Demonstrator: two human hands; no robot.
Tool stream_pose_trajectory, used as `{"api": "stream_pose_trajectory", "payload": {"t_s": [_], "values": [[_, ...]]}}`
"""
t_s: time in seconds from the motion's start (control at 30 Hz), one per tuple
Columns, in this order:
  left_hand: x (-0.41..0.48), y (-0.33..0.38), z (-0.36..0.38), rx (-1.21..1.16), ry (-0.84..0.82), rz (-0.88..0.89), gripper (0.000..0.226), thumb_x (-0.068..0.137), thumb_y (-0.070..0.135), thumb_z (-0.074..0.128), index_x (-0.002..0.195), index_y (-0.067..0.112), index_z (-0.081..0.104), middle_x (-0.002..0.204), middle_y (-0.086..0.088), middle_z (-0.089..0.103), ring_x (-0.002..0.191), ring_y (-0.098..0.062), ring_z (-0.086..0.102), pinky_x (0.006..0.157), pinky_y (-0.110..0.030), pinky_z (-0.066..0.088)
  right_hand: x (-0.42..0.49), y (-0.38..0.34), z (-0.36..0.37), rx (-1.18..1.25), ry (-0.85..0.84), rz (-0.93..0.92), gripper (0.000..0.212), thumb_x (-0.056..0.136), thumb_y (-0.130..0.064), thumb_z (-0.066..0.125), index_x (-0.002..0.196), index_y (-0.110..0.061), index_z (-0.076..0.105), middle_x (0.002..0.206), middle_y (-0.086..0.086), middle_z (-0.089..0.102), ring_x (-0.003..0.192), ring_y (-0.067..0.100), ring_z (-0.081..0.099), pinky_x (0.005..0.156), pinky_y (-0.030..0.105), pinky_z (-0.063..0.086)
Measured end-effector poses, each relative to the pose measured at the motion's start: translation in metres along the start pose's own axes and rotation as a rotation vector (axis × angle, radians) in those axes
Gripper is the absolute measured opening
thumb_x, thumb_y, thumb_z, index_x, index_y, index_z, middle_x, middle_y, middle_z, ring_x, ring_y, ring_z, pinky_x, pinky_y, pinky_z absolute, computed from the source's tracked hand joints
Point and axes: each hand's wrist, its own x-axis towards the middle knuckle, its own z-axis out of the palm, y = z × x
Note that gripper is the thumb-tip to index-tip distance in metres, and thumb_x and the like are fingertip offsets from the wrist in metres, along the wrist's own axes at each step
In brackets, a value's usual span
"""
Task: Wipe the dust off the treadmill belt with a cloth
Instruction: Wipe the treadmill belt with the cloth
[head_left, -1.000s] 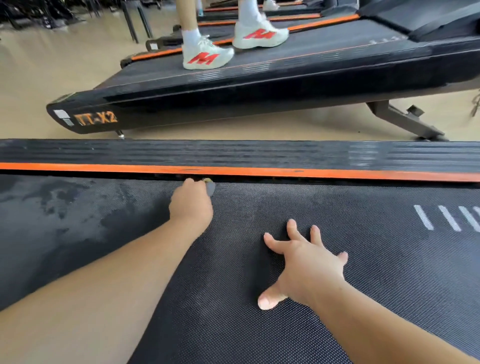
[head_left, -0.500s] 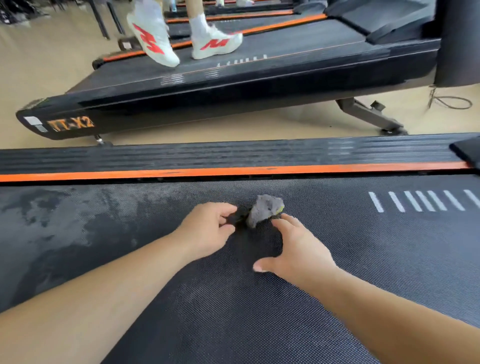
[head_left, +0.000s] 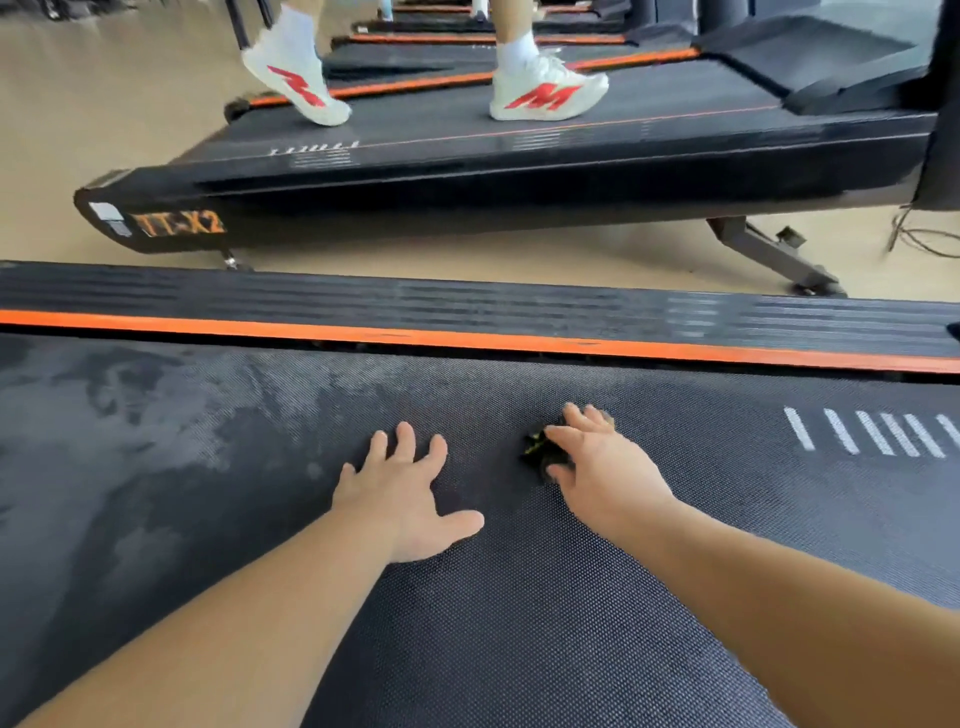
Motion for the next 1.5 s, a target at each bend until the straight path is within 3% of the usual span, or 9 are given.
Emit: {"api": "stream_pose_trajectory", "payload": {"t_s": [0.17, 0.4, 0.67, 0.8, 0.97, 1.1, 1.2, 1.37, 1.5], "values": [[0.001, 0.0, 0.004, 0.035, 0.03, -0.003, 0.104, 0.076, 0.091, 0.032, 0.155, 0.039, -0.011, 0.166, 0.0, -0.02, 0.152, -0.031, -0.016, 0.12, -0.06, 0.009, 0.04, 0.03, -0.014, -0.083, 0.196, 0.036, 0.032, 0.099, -0.015, 0.054, 0.127, -0.026, 0.062, 0.125, -0.001, 0.053, 0.121, 0.026, 0.05, 0.081, 0.042, 0.055], [0.001, -0.001, 0.004, 0.025, 0.046, -0.01, 0.102, 0.077, 0.09, 0.033, 0.155, 0.042, -0.013, 0.165, 0.002, -0.022, 0.152, -0.028, -0.018, 0.121, -0.058, 0.008, 0.101, 0.023, -0.011, 0.237, 0.386, 0.438, 0.03, 0.095, -0.014, 0.056, 0.119, -0.021, 0.072, 0.122, 0.012, 0.067, 0.113, 0.038, 0.061, 0.084, 0.04, 0.054], [0.004, -0.001, 0.008, -0.001, 0.059, -0.02, 0.102, 0.076, 0.09, 0.034, 0.155, 0.043, -0.01, 0.165, 0.003, -0.023, 0.152, -0.027, -0.019, 0.122, -0.057, 0.007, 0.08, -0.04, 0.023, 0.035, 0.249, -0.374, 0.024, 0.099, -0.024, 0.062, 0.121, -0.026, 0.072, 0.113, -0.003, 0.063, 0.113, 0.025, 0.055, 0.082, 0.043, 0.055], [0.003, -0.001, 0.006, -0.001, 0.046, -0.016, 0.102, 0.077, 0.089, 0.035, 0.155, 0.043, -0.013, 0.164, 0.002, -0.024, 0.152, -0.027, -0.02, 0.122, -0.058, 0.006, 0.109, 0.025, -0.008, -0.24, 0.315, -0.031, 0.029, 0.097, -0.016, 0.06, 0.121, -0.025, 0.072, 0.116, 0.0, 0.064, 0.119, 0.028, 0.054, 0.083, 0.038, 0.053], [0.003, -0.001, 0.007, 0.002, 0.045, -0.01, 0.102, 0.078, 0.089, 0.034, 0.155, 0.042, -0.013, 0.165, 0.001, -0.023, 0.152, -0.028, -0.02, 0.122, -0.059, 0.006, 0.113, 0.008, -0.004, -0.101, 0.384, 0.28, 0.023, 0.096, -0.015, 0.058, 0.114, -0.013, 0.072, 0.119, 0.008, 0.067, 0.119, 0.032, 0.056, 0.079, 0.034, 0.044], [0.003, -0.001, 0.006, 0.009, 0.034, -0.013, 0.103, 0.077, 0.091, 0.033, 0.155, 0.041, -0.011, 0.165, 0.001, -0.023, 0.152, -0.028, -0.019, 0.122, -0.059, 0.007, 0.093, -0.052, 0.013, 0.054, 0.319, -0.083, 0.026, 0.096, -0.027, 0.062, 0.117, -0.032, 0.075, 0.109, 0.002, 0.069, 0.107, 0.03, 0.063, 0.08, 0.033, 0.052], [0.003, -0.001, 0.005, 0.006, 0.026, -0.02, 0.102, 0.077, 0.091, 0.032, 0.155, 0.042, -0.011, 0.164, 0.002, -0.024, 0.152, -0.028, -0.02, 0.122, -0.059, 0.007, 0.082, -0.04, 0.017, 0.012, 0.258, -0.383, 0.023, 0.096, -0.024, 0.065, 0.116, -0.027, 0.075, 0.105, 0.0, 0.064, 0.108, 0.027, 0.057, 0.086, 0.044, 0.055], [0.004, -0.002, 0.005, 0.006, 0.024, -0.012, 0.103, 0.077, 0.091, 0.033, 0.155, 0.042, -0.013, 0.165, 0.001, -0.023, 0.152, -0.029, -0.019, 0.122, -0.06, 0.006, 0.096, 0.027, -0.006, -0.131, 0.318, 0.106, 0.028, 0.098, -0.021, 0.06, 0.123, -0.021, 0.072, 0.121, 0.004, 0.062, 0.122, 0.029, 0.051, 0.09, 0.039, 0.052], [0.003, 0.0, 0.005, 0.008, 0.02, -0.016, 0.103, 0.076, 0.092, 0.033, 0.155, 0.043, -0.011, 0.165, 0.002, -0.022, 0.152, -0.028, -0.017, 0.122, -0.059, 0.008, 0.067, -0.031, 0.008, 0.074, 0.285, 0.109, 0.026, 0.093, -0.023, 0.063, 0.118, -0.025, 0.073, 0.118, 0.003, 0.063, 0.116, 0.03, 0.057, 0.086, 0.034, 0.049]]}}
